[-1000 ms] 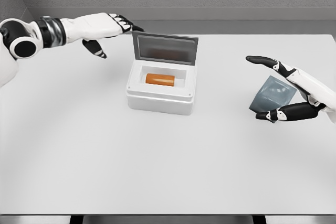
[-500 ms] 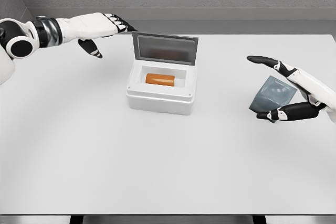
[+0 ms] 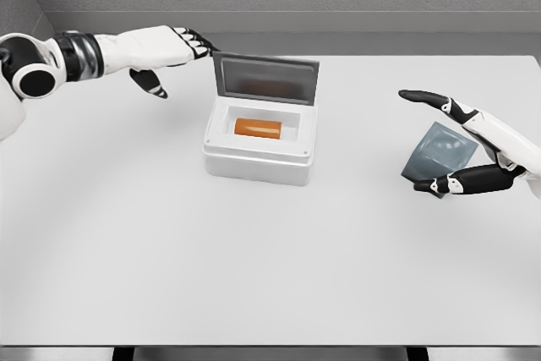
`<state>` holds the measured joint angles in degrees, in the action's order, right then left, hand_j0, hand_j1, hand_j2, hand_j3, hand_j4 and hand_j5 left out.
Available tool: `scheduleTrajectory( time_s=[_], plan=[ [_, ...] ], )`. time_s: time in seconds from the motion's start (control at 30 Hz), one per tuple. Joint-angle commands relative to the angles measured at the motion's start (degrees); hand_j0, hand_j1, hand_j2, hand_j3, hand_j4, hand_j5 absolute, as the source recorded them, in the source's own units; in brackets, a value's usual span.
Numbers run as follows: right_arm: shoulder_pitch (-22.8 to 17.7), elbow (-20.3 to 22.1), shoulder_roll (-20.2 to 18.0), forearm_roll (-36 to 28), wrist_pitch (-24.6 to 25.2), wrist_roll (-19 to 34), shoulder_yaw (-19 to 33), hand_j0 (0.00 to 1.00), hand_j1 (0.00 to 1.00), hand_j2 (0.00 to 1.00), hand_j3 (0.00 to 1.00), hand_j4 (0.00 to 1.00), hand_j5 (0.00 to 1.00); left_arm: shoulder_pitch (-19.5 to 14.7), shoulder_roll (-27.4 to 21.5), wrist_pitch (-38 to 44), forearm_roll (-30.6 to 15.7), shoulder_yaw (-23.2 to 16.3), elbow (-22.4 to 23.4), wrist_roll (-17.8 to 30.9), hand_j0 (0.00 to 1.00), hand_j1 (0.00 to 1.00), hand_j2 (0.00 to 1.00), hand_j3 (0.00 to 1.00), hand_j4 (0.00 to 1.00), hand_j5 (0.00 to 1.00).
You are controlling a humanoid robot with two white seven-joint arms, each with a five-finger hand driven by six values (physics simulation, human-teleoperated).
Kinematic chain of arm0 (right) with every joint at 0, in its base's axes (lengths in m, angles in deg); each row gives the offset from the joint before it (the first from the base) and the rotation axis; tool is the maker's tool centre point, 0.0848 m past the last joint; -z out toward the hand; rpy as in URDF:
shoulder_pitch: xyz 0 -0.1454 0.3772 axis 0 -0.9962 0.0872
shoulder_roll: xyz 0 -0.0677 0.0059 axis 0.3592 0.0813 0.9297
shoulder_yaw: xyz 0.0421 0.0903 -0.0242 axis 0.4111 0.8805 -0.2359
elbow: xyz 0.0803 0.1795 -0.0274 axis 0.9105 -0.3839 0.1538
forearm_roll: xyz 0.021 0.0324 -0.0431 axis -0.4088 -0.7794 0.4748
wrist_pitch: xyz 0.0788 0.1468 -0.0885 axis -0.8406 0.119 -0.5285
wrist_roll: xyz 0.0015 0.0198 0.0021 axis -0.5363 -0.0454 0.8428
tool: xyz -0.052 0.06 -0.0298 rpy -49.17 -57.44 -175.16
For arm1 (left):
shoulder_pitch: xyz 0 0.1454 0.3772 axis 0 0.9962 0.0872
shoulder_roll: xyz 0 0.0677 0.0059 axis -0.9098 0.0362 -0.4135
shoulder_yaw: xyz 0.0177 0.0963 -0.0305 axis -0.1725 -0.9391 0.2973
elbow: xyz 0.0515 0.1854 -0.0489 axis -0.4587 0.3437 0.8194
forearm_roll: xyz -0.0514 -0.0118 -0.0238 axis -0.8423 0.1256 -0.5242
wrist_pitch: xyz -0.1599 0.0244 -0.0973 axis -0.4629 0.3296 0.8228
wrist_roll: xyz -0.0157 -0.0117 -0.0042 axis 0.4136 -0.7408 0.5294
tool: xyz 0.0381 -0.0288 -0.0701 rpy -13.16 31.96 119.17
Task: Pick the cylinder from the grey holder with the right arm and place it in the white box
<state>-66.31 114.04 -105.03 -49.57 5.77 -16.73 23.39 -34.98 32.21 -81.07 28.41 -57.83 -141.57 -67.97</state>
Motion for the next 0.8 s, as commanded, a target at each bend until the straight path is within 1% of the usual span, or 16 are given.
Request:
scheduleTrajectory(
  time_s=[0.0, 0.1, 0.17, 0.2, 0.23, 0.27, 0.3, 0.37, 0.4, 0.43, 0.47, 0.7, 0.77],
  plan=[
    [0.00, 0.01, -0.06, -0.47, 0.14, -0.02, 0.00, 1.00, 1.00, 1.00, 1.00, 1.00, 1.00, 0.00, -1.39, 0.11, -0.83, -0.21, -1.86, -0.08, 1.00, 1.00, 1.00, 1.00, 1.00, 1.00],
    [0.00, -0.08, -0.06, -0.47, 0.14, -0.02, 0.00, 1.00, 1.00, 1.00, 1.00, 1.00, 1.00, 0.79, -3.50, 0.11, -0.92, -0.21, -3.27, -0.08, 1.00, 1.00, 1.00, 1.00, 1.00, 1.00],
    [0.00, -0.08, -0.06, -0.47, 0.14, -0.02, 0.00, 1.00, 1.00, 1.00, 1.00, 1.00, 1.00, 0.88, -4.99, 0.11, -1.18, 0.31, -3.01, -0.08, 1.00, 1.00, 1.00, 1.00, 1.00, 1.00],
    [0.00, -0.08, -0.06, -0.47, 0.14, -0.02, 0.00, 1.00, 1.00, 1.00, 1.00, 1.00, 1.00, 0.62, -6.40, 0.11, -2.41, 1.19, -2.48, -0.08, 1.00, 1.00, 1.00, 1.00, 1.00, 1.00],
    [0.00, -0.08, -0.06, -0.47, 0.14, -0.02, 0.00, 1.00, 1.00, 1.00, 1.00, 1.00, 1.00, 0.70, -6.66, 0.11, -2.68, 2.42, -2.21, -0.08, 1.00, 1.00, 1.00, 1.00, 1.00, 1.00],
    [0.00, -0.08, -0.06, -0.47, 0.14, -0.02, 0.00, 1.00, 1.00, 1.00, 1.00, 1.00, 1.00, 0.79, -6.75, 0.11, -2.59, 2.34, 0.24, 0.01, 1.00, 1.00, 1.00, 1.00, 1.00, 1.00],
    [0.00, -0.08, -0.06, -0.47, 0.14, -0.02, 0.00, 1.00, 1.00, 1.00, 1.00, 1.00, 1.00, 0.97, -6.84, 0.11, -2.50, 2.42, 0.69, 0.01, 1.00, 1.00, 1.00, 1.00, 1.00, 1.00],
    [0.00, -0.08, -0.06, -0.47, 0.14, -0.02, 0.00, 1.00, 1.00, 1.00, 1.00, 1.00, 1.00, 1.05, -7.36, 0.11, -2.50, 1.99, 0.78, -0.08, 1.00, 1.00, 1.00, 1.00, 1.00, 1.00],
    [0.00, -0.08, -0.06, -0.47, 0.14, -0.02, 0.00, 1.00, 1.00, 1.00, 1.00, 1.00, 1.00, 1.58, -7.45, 0.11, -1.71, 1.37, 2.35, 0.18, 1.00, 1.00, 1.00, 1.00, 1.00, 1.00],
    [0.00, -0.08, -0.06, -0.47, 0.14, -0.02, 0.00, 1.00, 1.00, 1.00, 1.00, 1.00, 1.00, 1.76, -7.36, 0.11, -1.71, 0.40, 2.36, 3.16, 1.00, 1.00, 1.00, 1.00, 1.00, 1.00],
    [0.00, 0.01, -0.06, -0.47, 0.14, -0.02, 0.00, 1.00, 1.00, 1.00, 1.00, 1.00, 1.00, 1.85, -7.36, 0.11, -1.53, 0.14, 2.44, 4.05, 1.00, 1.00, 1.00, 1.00, 1.00, 1.00],
    [0.00, 0.01, -0.06, -0.47, 0.14, -0.02, 0.00, 1.00, 1.00, 1.00, 1.00, 1.00, 1.00, 2.46, -7.98, 0.11, -1.09, -0.39, 2.71, 4.22, 1.00, 1.00, 1.00, 1.00, 1.00, 1.00],
    [0.00, 0.10, -0.06, -0.47, 0.14, -0.02, 0.00, 1.00, 1.00, 1.00, 1.00, 1.00, 1.00, 2.46, -7.89, 0.11, -1.18, -0.39, 2.71, 5.10, 1.00, 1.00, 1.00, 1.00, 1.00, 1.00]
  ],
)
